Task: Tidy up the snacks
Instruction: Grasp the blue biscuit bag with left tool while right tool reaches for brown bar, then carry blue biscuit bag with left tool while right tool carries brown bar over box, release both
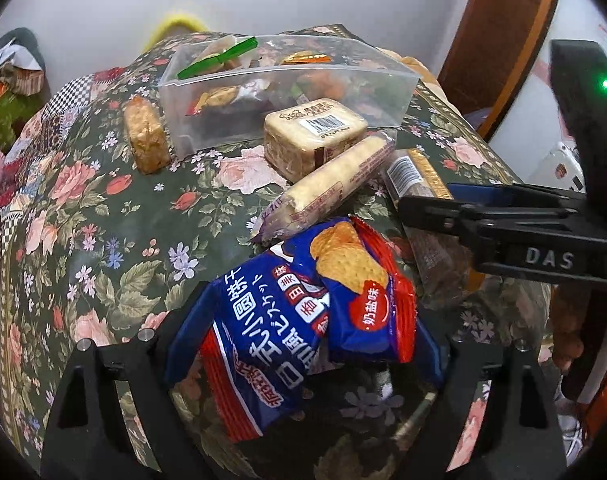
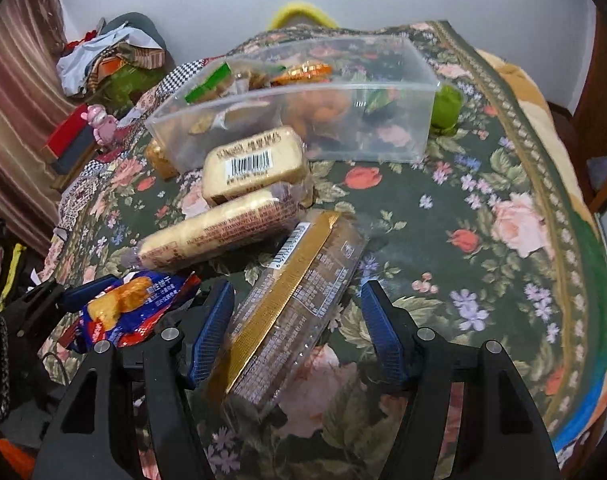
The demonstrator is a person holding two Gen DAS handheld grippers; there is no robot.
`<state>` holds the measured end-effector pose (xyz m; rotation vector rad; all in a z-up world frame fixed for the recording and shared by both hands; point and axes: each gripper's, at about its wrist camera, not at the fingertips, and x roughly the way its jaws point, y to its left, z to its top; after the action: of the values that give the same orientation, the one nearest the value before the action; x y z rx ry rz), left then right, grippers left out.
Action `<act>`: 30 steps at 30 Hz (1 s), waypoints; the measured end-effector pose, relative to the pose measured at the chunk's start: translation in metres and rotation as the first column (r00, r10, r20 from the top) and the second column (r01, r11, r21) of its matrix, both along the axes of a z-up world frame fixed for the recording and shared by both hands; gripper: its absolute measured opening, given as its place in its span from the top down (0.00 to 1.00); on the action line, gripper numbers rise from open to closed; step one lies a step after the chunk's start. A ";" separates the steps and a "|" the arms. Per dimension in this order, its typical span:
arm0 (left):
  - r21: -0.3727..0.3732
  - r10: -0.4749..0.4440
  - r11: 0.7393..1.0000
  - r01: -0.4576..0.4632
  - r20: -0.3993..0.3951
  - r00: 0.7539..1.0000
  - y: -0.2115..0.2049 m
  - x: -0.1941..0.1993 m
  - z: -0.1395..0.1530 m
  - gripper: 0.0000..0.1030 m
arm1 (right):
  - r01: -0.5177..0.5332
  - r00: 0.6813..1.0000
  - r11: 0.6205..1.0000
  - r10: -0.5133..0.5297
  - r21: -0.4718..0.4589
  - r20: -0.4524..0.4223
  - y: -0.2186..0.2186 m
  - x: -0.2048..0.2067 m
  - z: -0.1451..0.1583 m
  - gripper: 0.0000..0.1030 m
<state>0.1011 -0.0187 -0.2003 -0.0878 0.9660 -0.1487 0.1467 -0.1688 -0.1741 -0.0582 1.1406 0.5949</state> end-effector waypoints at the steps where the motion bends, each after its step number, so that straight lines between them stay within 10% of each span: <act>1: -0.003 0.000 1.000 0.000 0.001 1.000 0.001 0.000 -0.001 0.18 | 0.003 1.000 1.000 -0.003 0.006 -0.007 0.000 0.000 -0.002 0.39; 15: 0.011 -0.018 1.000 0.017 0.032 0.999 0.005 -0.008 0.010 0.42 | -0.017 0.999 1.000 0.017 -0.006 0.027 -0.028 -0.008 0.007 0.65; 30: -0.027 -0.002 1.000 0.004 0.087 0.996 0.012 -0.014 0.042 0.56 | -0.011 0.997 0.998 0.015 -0.058 0.074 -0.021 -0.007 0.004 0.68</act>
<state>0.0867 -0.0067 -0.1581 -0.1035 0.8776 -0.1671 0.1394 -0.1902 -0.1703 -0.1367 1.0857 0.5670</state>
